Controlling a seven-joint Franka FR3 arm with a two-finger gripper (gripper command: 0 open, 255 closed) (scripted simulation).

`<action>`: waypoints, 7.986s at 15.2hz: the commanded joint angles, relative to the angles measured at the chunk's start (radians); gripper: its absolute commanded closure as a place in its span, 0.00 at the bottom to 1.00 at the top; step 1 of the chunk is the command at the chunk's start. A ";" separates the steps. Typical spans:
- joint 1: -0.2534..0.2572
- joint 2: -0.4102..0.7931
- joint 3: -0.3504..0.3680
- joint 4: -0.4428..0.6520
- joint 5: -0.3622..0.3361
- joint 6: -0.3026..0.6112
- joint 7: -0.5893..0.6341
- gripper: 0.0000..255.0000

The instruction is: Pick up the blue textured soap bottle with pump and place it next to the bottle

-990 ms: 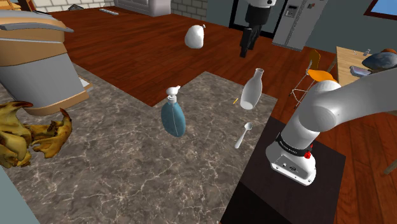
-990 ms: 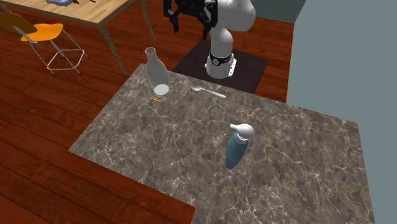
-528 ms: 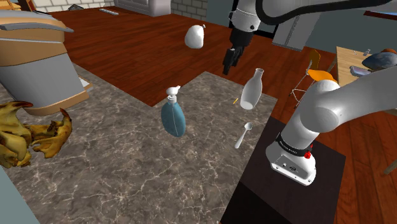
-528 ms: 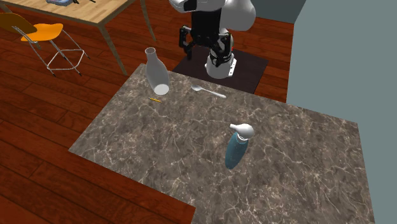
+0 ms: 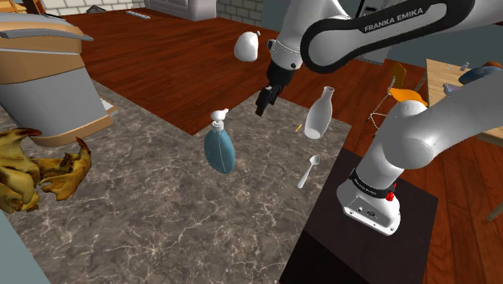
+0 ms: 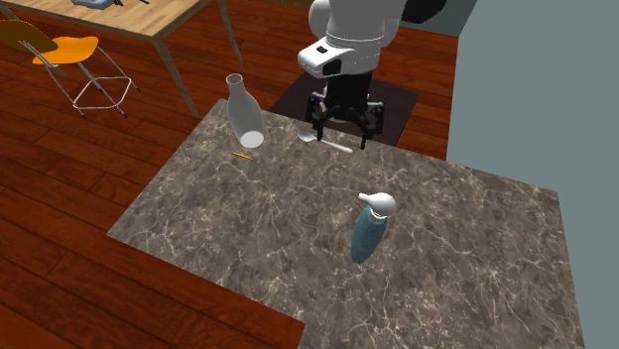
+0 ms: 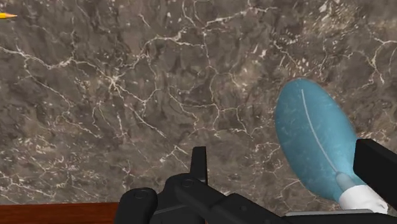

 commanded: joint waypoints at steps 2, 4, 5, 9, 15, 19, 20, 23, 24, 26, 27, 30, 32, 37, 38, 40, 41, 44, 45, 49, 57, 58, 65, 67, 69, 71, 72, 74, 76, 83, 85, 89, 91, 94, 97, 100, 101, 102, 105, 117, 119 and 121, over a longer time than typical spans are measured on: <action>0.025 0.092 0.044 -0.010 0.031 0.154 0.029 0.00; 0.037 0.158 0.073 -0.007 0.045 0.250 0.049 0.00; 0.041 0.193 0.089 -0.003 0.050 0.297 0.060 0.00; 0.042 0.344 0.158 0.030 0.038 0.480 0.120 0.00; 0.010 0.468 0.205 0.058 -0.025 0.597 0.179 0.00; -0.016 0.535 0.223 0.070 -0.087 0.648 0.223 0.00; -0.016 0.535 0.222 0.070 -0.087 0.648 0.224 0.00; -0.016 0.535 0.222 0.070 -0.087 0.648 0.224 0.00; -0.016 0.535 0.222 0.070 -0.087 0.648 0.224 0.00; -0.016 0.535 0.222 0.070 -0.087 0.648 0.223 0.00; -0.016 0.535 0.222 0.070 -0.087 0.648 0.223 1.00; -0.016 0.535 0.222 0.070 -0.087 0.648 0.224 1.00; -0.016 0.535 0.222 0.071 -0.088 0.648 0.224 1.00; -0.011 0.521 0.219 0.073 -0.073 0.632 0.213 1.00; -0.007 0.507 0.216 0.076 -0.061 0.616 0.205 1.00; 0.001 0.480 0.210 0.083 -0.041 0.583 0.190 1.00; 0.004 0.468 0.207 0.087 -0.033 0.567 0.185 1.00; 0.012 0.431 0.198 0.100 -0.015 0.518 0.172 1.00; 0.014 0.419 0.196 0.105 -0.010 0.502 0.169 1.00; 0.021 0.375 0.185 0.126 0.003 0.438 0.159 1.00; 0.028 0.302 0.167 0.179 0.015 0.313 0.150 1.00; 0.028 0.295 0.165 0.187 0.015 0.298 0.150 1.00; 0.028 0.248 0.152 0.246 0.016 0.193 0.149 1.00; 0.028 0.238 0.148 0.264 0.015 0.164 0.149 1.00; 0.027 0.228 0.145 0.284 0.014 0.135 0.149 1.00; 0.027 0.219 0.141 0.304 0.012 0.107 0.150 1.00; 0.026 0.215 0.140 0.314 0.012 0.092 0.150 1.00; 0.025 0.208 0.137 0.336 0.010 0.064 0.151 1.00; 0.024 0.203 0.134 0.358 0.008 0.036 0.152 1.00; 0.020 0.189 0.124 0.441 0.001 -0.060 0.156 1.00; 0.019 0.188 0.122 0.467 -0.001 -0.087 0.158 1.00; 0.016 0.188 0.117 0.520 -0.006 -0.141 0.161 1.00; 0.014 0.189 0.116 0.548 -0.009 -0.167 0.163 1.00; 0.012 0.192 0.113 0.591 -0.013 -0.207 0.166 1.00; 0.010 0.198 0.111 0.636 -0.017 -0.247 0.169 1.00; 0.007 0.205 0.109 0.683 -0.021 -0.286 0.172 1.00; 0.007 0.206 0.109 0.689 -0.022 -0.291 0.172 1.00; 0.004 0.188 0.088 0.671 -0.015 -0.295 0.146 1.00; -0.005 0.139 0.024 0.626 -0.003 -0.307 0.070 1.00; -0.062 0.035 -0.228 0.545 -0.013 -0.374 -0.223 1.00; -0.074 0.033 -0.270 0.547 -0.020 -0.386 -0.271 1.00; -0.085 0.035 -0.312 0.554 -0.026 -0.399 -0.319 1.00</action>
